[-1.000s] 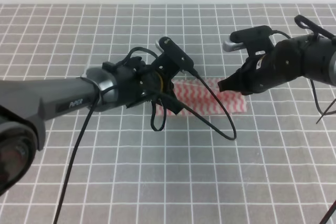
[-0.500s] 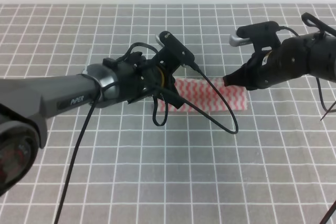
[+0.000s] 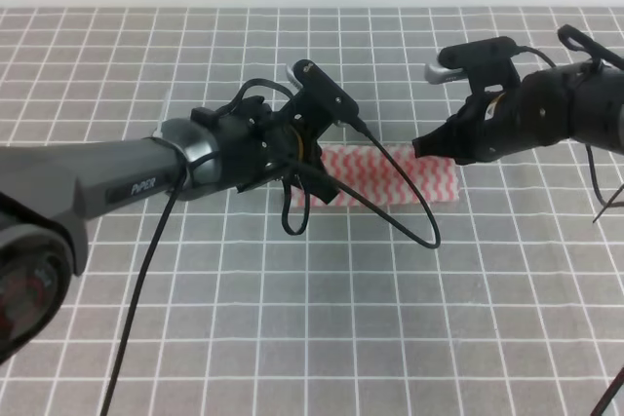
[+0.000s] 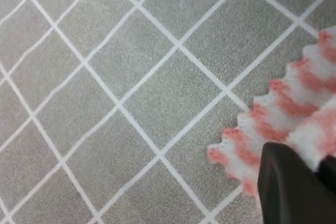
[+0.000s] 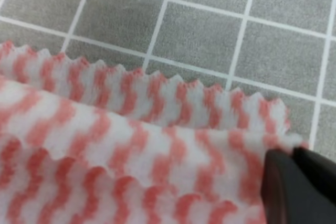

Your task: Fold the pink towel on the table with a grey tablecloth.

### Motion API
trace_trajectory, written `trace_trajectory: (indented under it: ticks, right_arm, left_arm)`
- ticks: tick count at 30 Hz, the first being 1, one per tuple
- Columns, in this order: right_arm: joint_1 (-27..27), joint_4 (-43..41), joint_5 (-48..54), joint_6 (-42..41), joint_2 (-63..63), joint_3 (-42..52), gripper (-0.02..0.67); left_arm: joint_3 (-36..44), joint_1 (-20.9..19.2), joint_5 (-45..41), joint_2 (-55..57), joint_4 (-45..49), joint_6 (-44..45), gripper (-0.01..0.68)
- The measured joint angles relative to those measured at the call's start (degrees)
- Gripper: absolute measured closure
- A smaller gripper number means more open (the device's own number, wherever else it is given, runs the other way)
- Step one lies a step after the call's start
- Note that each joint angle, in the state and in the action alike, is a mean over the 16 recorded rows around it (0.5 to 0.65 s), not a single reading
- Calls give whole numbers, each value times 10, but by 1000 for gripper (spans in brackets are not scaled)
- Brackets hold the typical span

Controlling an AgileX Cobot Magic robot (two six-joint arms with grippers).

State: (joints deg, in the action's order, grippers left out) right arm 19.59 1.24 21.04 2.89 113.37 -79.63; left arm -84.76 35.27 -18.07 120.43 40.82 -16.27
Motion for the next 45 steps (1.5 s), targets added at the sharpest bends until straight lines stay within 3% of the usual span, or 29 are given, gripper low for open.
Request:
trace_trajectory:
  ticks: [4, 21, 38, 45]
  right_arm:
    - [0, 2, 0, 0, 5, -6, 640]
    - [-5, 9, 0, 0, 20, -20, 453]
    - [-26, 10, 66, 1, 21, -82, 449]
    - [-26, 38, 105, -9, 21, -88, 449]
  left_arm:
    - [0, 0, 2, 1, 0, 0, 674]
    - [0, -12, 26, 15, 0, -3, 663]
    - [0, -39, 72, 19, 0, -5, 460]
    - [-11, -39, 47, 17, 0, -6, 415]
